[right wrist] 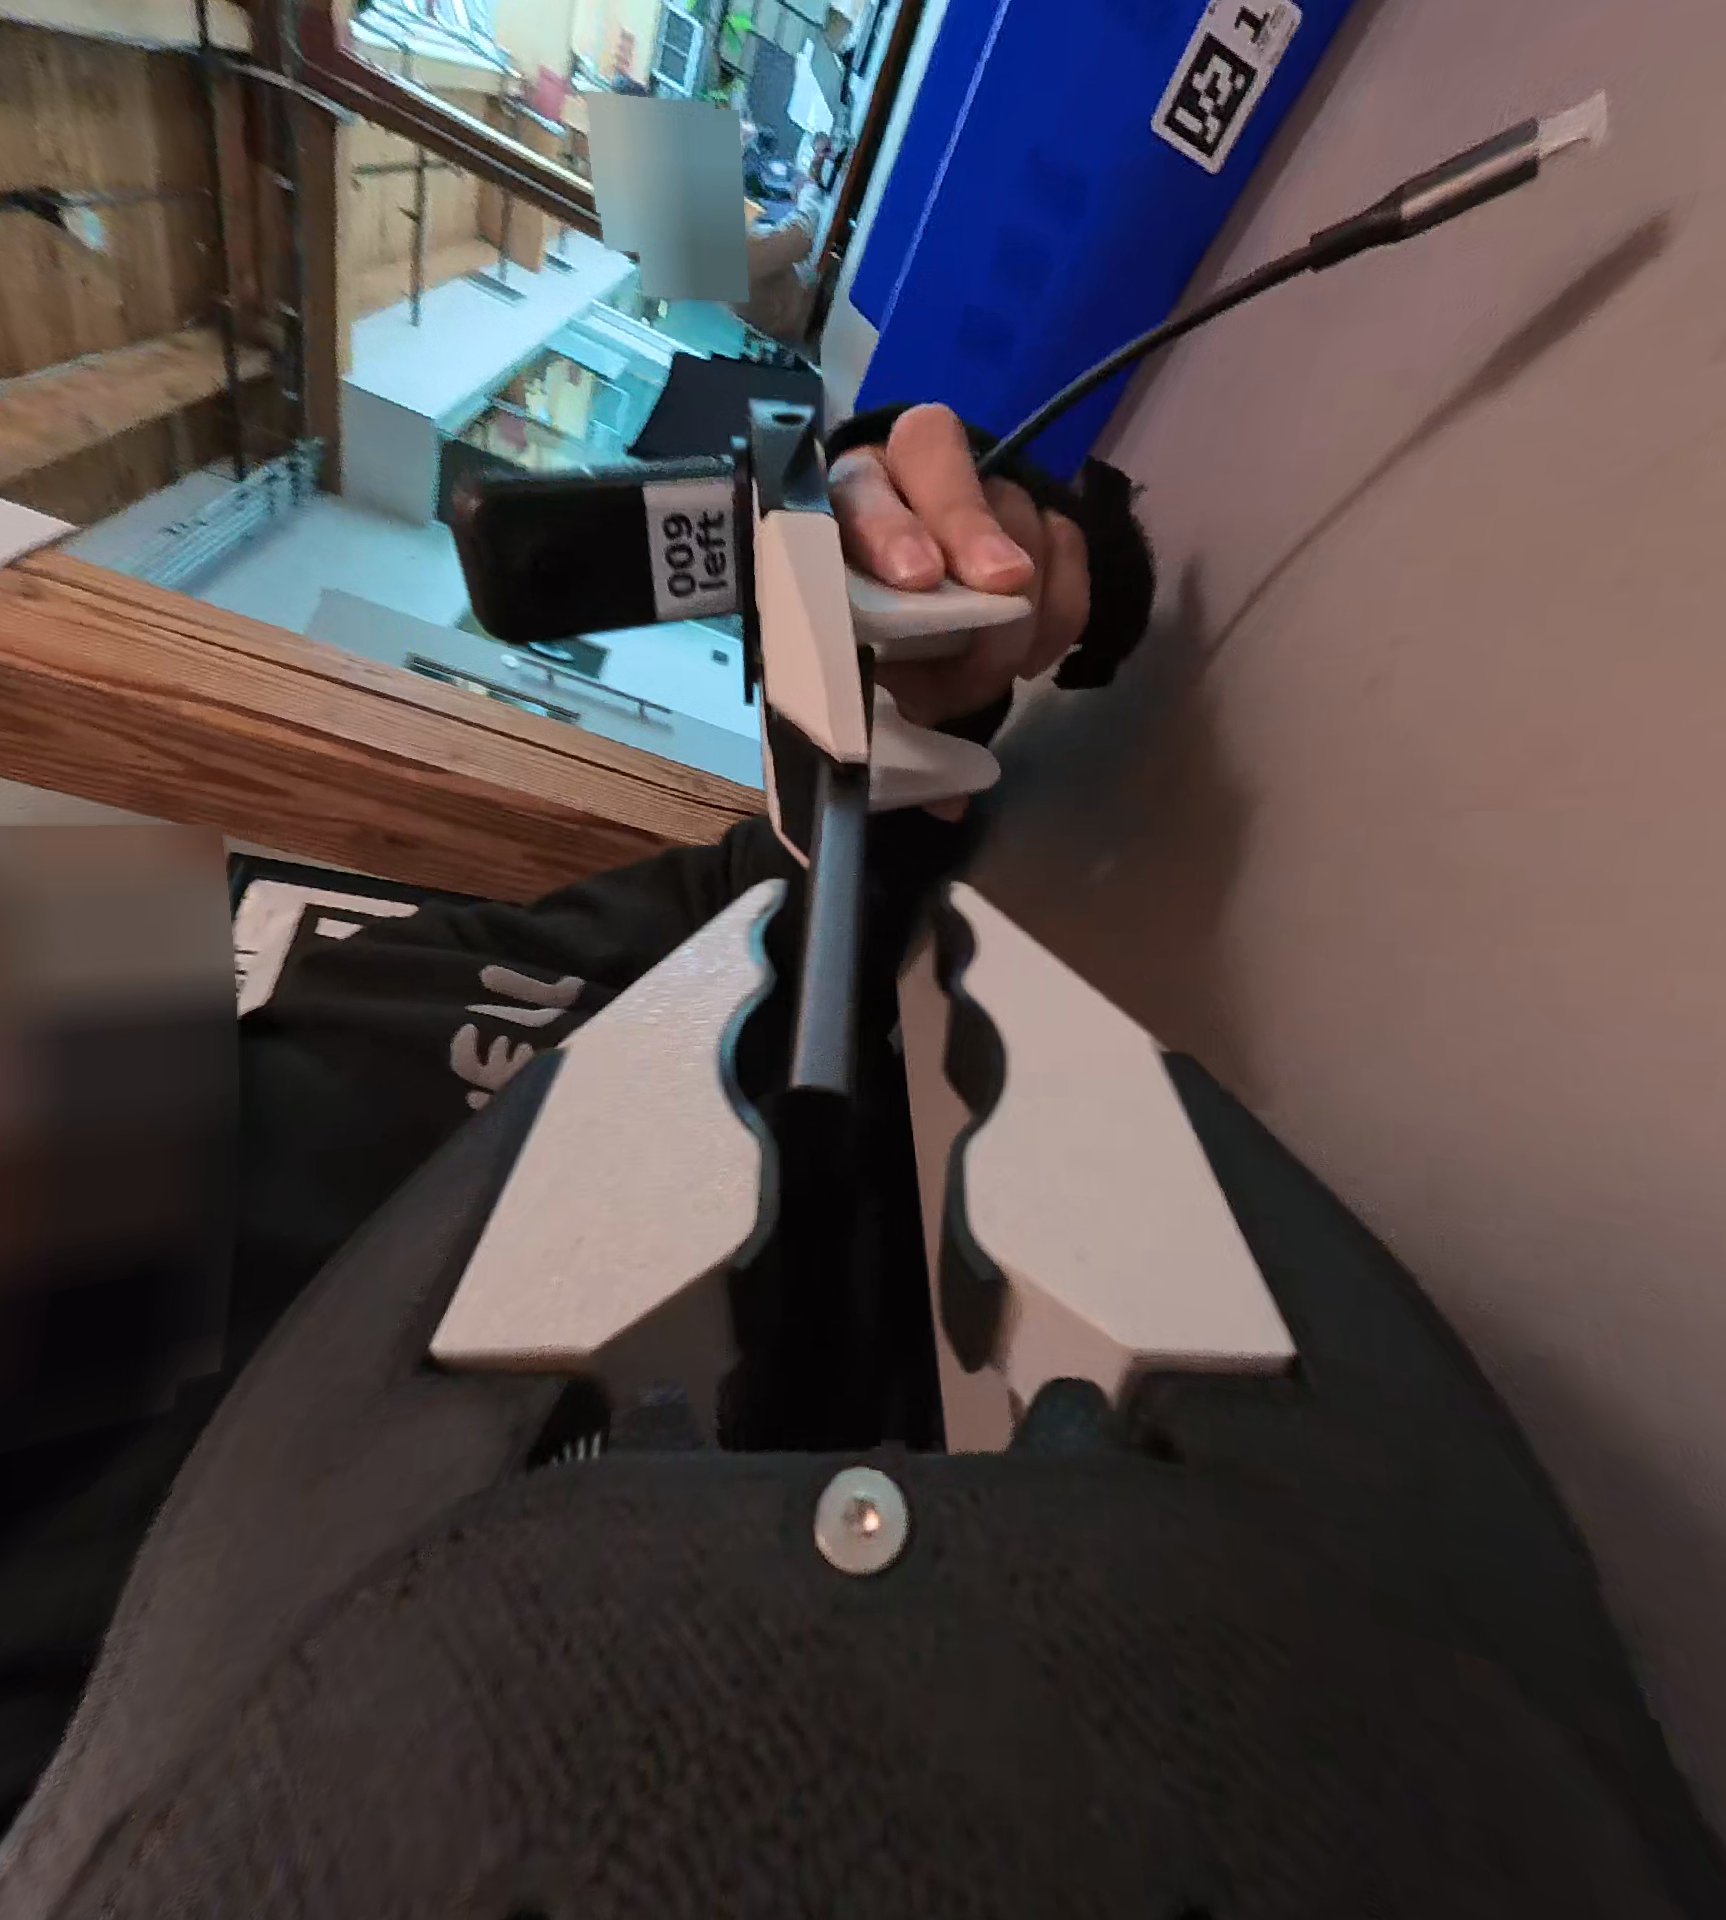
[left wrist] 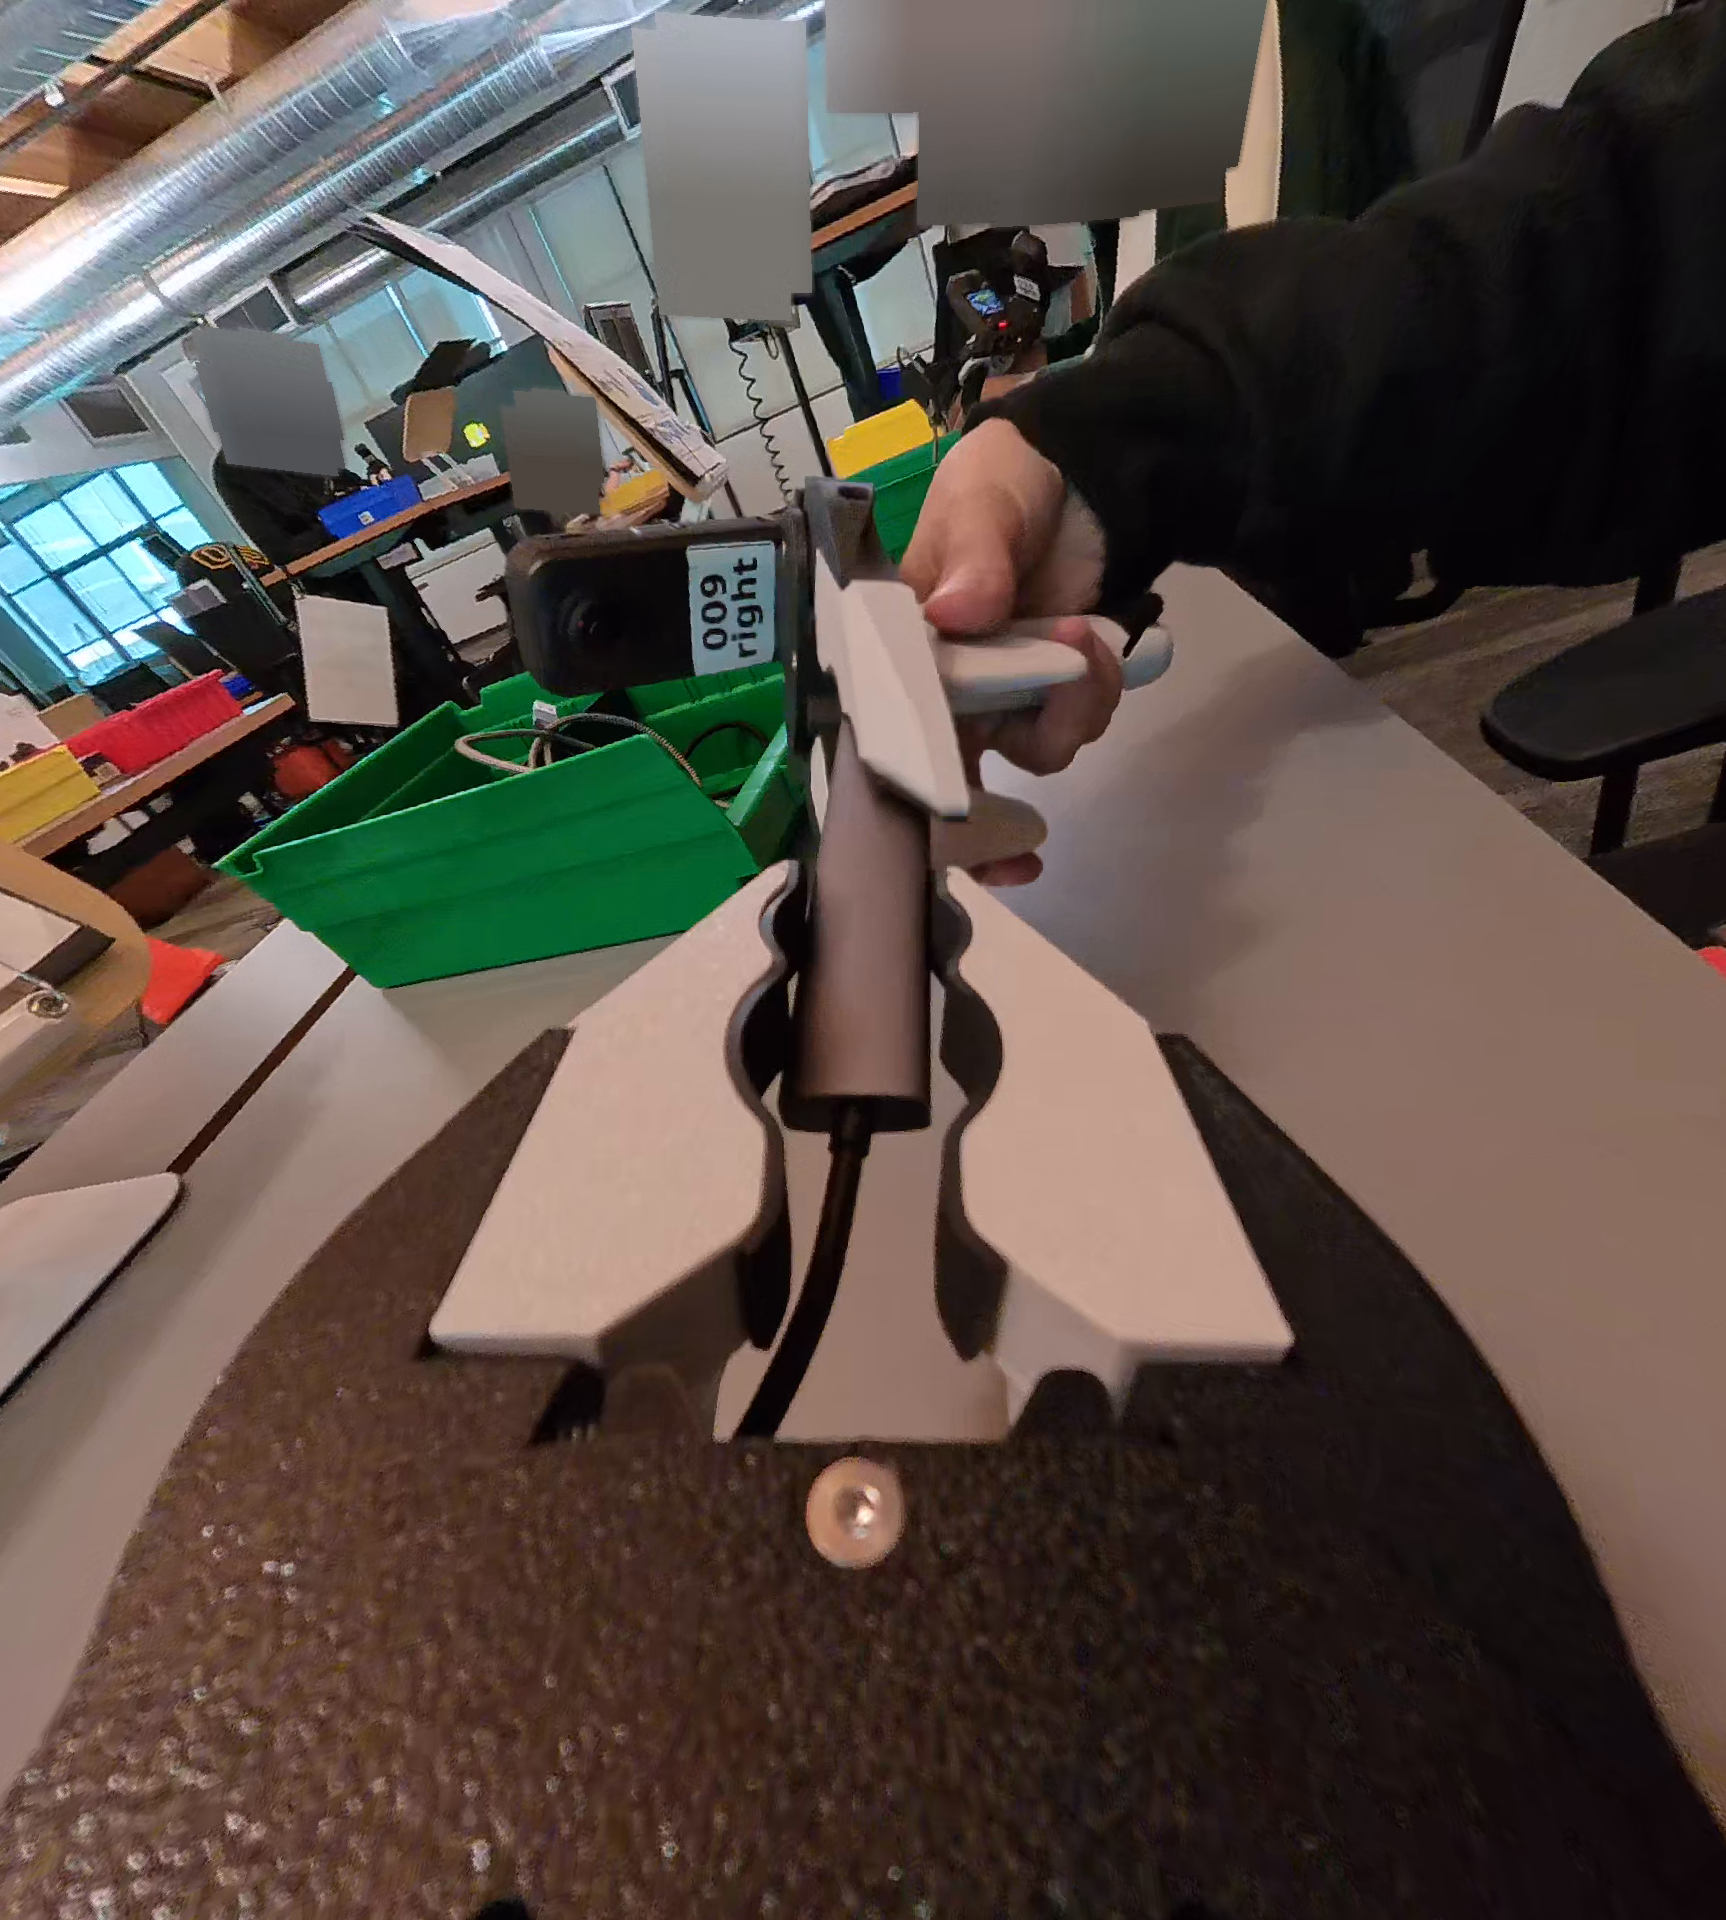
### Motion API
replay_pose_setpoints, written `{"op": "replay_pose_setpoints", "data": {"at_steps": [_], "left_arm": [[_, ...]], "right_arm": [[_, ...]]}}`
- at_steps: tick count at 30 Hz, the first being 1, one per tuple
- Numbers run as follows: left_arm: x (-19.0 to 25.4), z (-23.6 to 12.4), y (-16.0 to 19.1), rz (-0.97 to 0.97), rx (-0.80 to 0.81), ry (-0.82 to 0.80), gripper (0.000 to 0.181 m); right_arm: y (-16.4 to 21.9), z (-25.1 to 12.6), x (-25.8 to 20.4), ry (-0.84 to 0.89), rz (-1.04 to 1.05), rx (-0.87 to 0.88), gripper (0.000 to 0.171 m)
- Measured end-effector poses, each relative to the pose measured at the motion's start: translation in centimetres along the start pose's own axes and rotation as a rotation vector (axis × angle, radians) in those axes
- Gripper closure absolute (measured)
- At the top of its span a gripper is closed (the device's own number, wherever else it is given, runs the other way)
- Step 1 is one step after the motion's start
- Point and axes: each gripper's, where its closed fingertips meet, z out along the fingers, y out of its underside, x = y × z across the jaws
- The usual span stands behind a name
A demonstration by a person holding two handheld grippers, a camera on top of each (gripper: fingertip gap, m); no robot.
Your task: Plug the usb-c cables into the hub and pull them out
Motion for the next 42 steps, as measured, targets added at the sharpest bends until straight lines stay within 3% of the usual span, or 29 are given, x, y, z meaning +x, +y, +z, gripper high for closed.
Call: {"op": "replay_pose_setpoints", "data": {"at_steps": [2, 9, 10, 12, 13, 17, 21, 24, 29, 34, 42], "left_arm": [[-0.5, 0.0, 0.5, 0.019, -0.031, -0.036, 0.160], [-1.1, -0.2, 0.2, 0.024, -0.012, -0.090, 0.159], [-1.5, -0.3, -0.3, 0.000, 0.028, -0.123, 0.145], [-2.6, -1.0, -1.8, -0.048, 0.125, -0.197, 0.098], [-3.2, -1.7, -2.8, -0.084, 0.191, -0.228, 0.085], [-6.0, -5.0, -5.6, -0.246, 0.428, -0.324, 0.069], [-6.9, -5.5, -4.9, -0.291, 0.413, -0.358, 0.076], [-6.6, -4.8, -4.3, -0.309, 0.385, -0.335, 0.082], [-6.4, -4.4, -3.5, -0.344, 0.350, -0.304, 0.088], [-6.4, -4.4, -3.4, -0.372, 0.349, -0.289, 0.091], [-5.7, -3.6, -3.0, -0.440, 0.337, -0.215, 0.094]], "right_arm": [[-1.1, 0.1, 0.0, 0.003, 0.009, 0.053, 0.162], [-1.8, -0.1, 0.5, 0.069, -0.123, 0.067, 0.163], [-2.1, -0.7, 0.5, 0.105, -0.156, 0.078, 0.163], [-3.5, -2.5, 0.0, 0.181, -0.238, 0.116, 0.163], [-4.4, -3.7, 0.2, 0.266, -0.285, 0.137, 0.163], [-9.1, -11.0, -1.2, 0.594, -0.495, 0.268, 0.163], [-12.8, -19.0, -3.6, 0.984, -0.719, 0.235, 0.163], [-15.4, -24.6, -4.2, 1.222, -0.763, 0.160, 0.163], [-17.9, -33.2, -1.9, 1.573, -0.757, -0.170, 0.163], [-17.1, -35.4, 2.7, 1.527, -0.690, -0.502, 0.162], [-16.9, -38.4, 8.2, 1.549, -0.518, -0.604, 0.162]]}}
